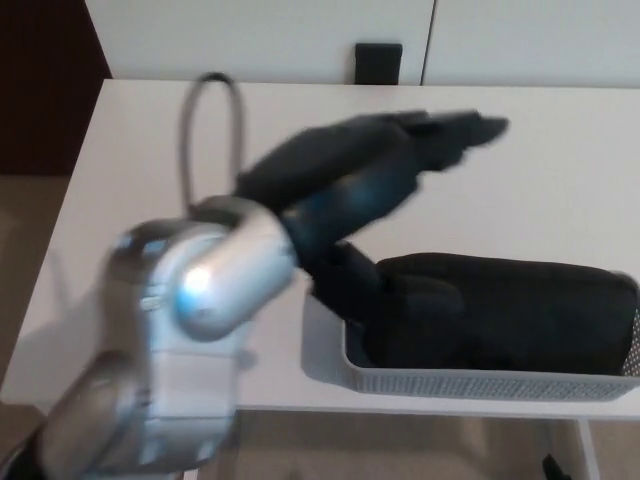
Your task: The robot walk towards a table in front and pick up a black pencil case on the left hand side and put the pencil case into a small container on the right hand side
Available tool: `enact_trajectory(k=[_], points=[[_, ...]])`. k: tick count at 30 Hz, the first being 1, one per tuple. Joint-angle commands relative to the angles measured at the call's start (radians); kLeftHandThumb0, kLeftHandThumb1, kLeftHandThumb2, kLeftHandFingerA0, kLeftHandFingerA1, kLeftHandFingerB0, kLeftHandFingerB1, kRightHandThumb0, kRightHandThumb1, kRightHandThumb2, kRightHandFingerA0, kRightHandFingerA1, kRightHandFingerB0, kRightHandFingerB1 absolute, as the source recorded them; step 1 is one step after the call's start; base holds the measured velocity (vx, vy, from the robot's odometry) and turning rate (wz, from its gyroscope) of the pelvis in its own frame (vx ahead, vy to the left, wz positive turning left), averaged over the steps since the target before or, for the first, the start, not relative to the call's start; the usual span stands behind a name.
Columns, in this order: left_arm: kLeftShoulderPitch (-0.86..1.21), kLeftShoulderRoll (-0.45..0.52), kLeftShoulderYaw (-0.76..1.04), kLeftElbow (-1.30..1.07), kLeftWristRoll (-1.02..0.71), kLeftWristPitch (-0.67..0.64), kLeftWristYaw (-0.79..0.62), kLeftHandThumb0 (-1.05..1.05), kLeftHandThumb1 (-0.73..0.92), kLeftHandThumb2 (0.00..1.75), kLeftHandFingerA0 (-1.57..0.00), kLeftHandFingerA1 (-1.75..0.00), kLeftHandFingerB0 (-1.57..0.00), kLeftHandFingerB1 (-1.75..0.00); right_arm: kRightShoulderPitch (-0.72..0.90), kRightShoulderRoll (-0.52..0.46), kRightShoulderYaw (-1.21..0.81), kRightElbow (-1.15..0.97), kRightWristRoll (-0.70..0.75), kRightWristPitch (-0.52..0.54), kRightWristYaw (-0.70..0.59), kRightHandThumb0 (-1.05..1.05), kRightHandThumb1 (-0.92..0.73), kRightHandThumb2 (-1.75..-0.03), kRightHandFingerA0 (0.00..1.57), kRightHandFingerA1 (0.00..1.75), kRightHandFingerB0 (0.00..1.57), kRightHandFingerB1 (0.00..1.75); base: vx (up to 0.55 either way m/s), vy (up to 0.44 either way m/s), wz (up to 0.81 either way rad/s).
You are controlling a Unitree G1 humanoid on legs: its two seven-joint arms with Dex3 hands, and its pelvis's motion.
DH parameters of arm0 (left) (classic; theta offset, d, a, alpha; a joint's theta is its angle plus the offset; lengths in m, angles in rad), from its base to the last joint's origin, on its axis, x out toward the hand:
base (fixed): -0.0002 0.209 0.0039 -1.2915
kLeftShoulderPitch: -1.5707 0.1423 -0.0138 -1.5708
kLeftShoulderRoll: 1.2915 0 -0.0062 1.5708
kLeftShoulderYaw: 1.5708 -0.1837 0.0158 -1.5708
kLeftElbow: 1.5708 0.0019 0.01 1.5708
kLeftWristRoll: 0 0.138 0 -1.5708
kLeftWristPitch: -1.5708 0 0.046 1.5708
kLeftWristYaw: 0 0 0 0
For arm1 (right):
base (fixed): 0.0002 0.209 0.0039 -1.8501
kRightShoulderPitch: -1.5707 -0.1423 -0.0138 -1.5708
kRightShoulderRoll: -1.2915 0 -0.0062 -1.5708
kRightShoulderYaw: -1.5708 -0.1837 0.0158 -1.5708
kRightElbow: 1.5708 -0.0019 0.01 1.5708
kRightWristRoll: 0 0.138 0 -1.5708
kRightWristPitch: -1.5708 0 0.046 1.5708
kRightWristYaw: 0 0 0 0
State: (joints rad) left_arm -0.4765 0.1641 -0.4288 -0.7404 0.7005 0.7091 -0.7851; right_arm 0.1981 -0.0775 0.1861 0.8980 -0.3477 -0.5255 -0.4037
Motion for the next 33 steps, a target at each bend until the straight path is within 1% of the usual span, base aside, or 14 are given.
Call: enact_trajectory(k=[1,4,8,14,15,16,19,21,22,23,25,27,28,33], points=[[0.541,0.057,0.682,-0.307,-0.613,-0.360,-0.184,-0.76,0.58,0.57,-0.06,-0.28,-0.10,-0.24,0.043,-0.015,-0.016,0.075,0.027,-0.052,0.013,-0.90,-0.83,-1.21,0.00,0.00,0.00,0.00,0.00,0.000,0.00],[0.924,-0.010,0.887,-0.307,-0.809,-0.508,-0.218,-0.71,0.42,0.66,-0.09,-0.23,-0.11,-0.26,0.059,-0.022,-0.003,0.083,0.002,-0.025,-0.008,-0.86,-0.86,-1.21,0.00,0.00,0.00,0.00,0.00,0.000,0.00],[1.177,-0.110,1.028,-0.280,-0.890,-0.549,-0.320,-0.61,0.49,0.55,-0.01,-0.30,-0.11,-0.25,0.080,-0.017,-0.004,0.122,0.009,-0.037,-0.001,-0.86,-0.85,-1.21,0.00,0.00,0.00,0.00,0.00,0.000,0.00],[1.420,-0.163,1.076,0.074,-0.852,-0.727,-0.304,-0.56,0.48,0.56,-0.07,-0.25,-0.11,-0.24,0.063,-0.015,-0.033,0.160,0.050,-0.071,0.033,-0.88,-0.83,-1.20,0.00,0.01,0.00,0.00,0.00,0.000,0.00],[1.444,-0.162,1.069,0.140,-0.821,-0.758,-0.282,-0.60,0.38,0.74,-0.06,-0.24,-0.08,-0.25,0.062,-0.017,-0.040,0.165,0.059,-0.077,0.043,-0.89,-0.83,-1.21,0.00,0.01,0.00,0.00,0.00,0.000,0.00],[1.456,-0.154,1.061,0.195,-0.800,-0.791,-0.260,-0.53,0.35,0.75,0.00,-0.27,-0.04,-0.28,0.062,-0.022,-0.040,0.166,0.057,-0.077,0.041,-0.74,-0.92,-1.01,0.00,0.00,0.00,0.00,0.00,0.000,0.00],[1.436,-0.146,1.030,0.338,-0.755,-0.887,-0.172,-0.52,0.48,0.58,-0.07,-0.30,-0.09,-0.24,0.052,-0.039,-0.044,0.161,0.052,-0.074,0.034,-0.69,-0.92,-1.02,0.00,0.00,0.00,0.00,0.00,0.000,0.00],[1.415,-0.148,1.011,0.457,-0.702,-0.968,-0.065,-0.60,0.38,0.70,-0.06,-0.40,-0.09,-0.29,0.059,-0.052,-0.056,0.152,0.065,-0.085,0.045,-0.66,-0.92,-0.99,0.00,0.00,0.00,0.00,0.00,0.000,0.00],[1.407,-0.148,1.006,0.520,-0.675,-0.989,-0.016,-0.54,0.49,0.55,-0.12,-0.32,-0.12,-0.26,0.067,-0.063,-0.056,0.147,0.060,-0.085,0.043,-0.65,-0.92,-1.01,0.00,0.00,0.00,0.00,0.00,0.000,0.00],[1.394,-0.144,1.003,0.575,-0.659,-1.020,0.020,-0.33,0.30,0.87,-0.02,-0.51,0.00,-0.49,0.072,-0.067,-0.057,0.151,0.061,-0.098,0.043,-0.65,-0.92,-1.02,0.00,0.00,0.00,0.00,0.00,0.000,0.00],[1.359,-0.127,0.991,0.694,-0.621,-1.078,0.090,-0.33,0.30,0.88,-0.02,-0.52,0.00,-0.49,0.087,-0.073,-0.065,0.158,0.070,-0.130,0.048,-0.63,-0.92,-1.02,0.00,0.00,0.00,0.00,0.00,0.000,0.00],[1.328,-0.088,0.973,0.736,-0.581,-1.069,0.125,-0.34,0.33,0.89,-0.02,-0.52,0.00,-0.49,0.111,-0.058,-0.081,0.159,0.094,-0.157,0.054,-0.80,-0.86,-1.15,0.00,0.00,0.00,0.00,0.00,0.000,0.00],[1.309,-0.072,0.961,0.757,-0.561,-1.051,0.142,-0.63,0.53,0.62,-0.08,-0.40,-0.12,-0.28,0.134,-0.050,-0.092,0.142,0.110,-0.174,0.057,-0.68,-0.92,-0.97,0.00,0.00,0.00,0.00,0.00,0.000,0.00],[1.205,-0.040,0.905,0.778,-0.508,-0.918,0.176,-0.66,0.41,0.75,-0.05,-0.45,-0.08,-0.30,0.217,0.004,-0.134,0.058,0.188,-0.233,0.087,-0.84,-0.86,-1.10,0.00,0.03,0.00,0.00,0.00,0.000,0.00]])
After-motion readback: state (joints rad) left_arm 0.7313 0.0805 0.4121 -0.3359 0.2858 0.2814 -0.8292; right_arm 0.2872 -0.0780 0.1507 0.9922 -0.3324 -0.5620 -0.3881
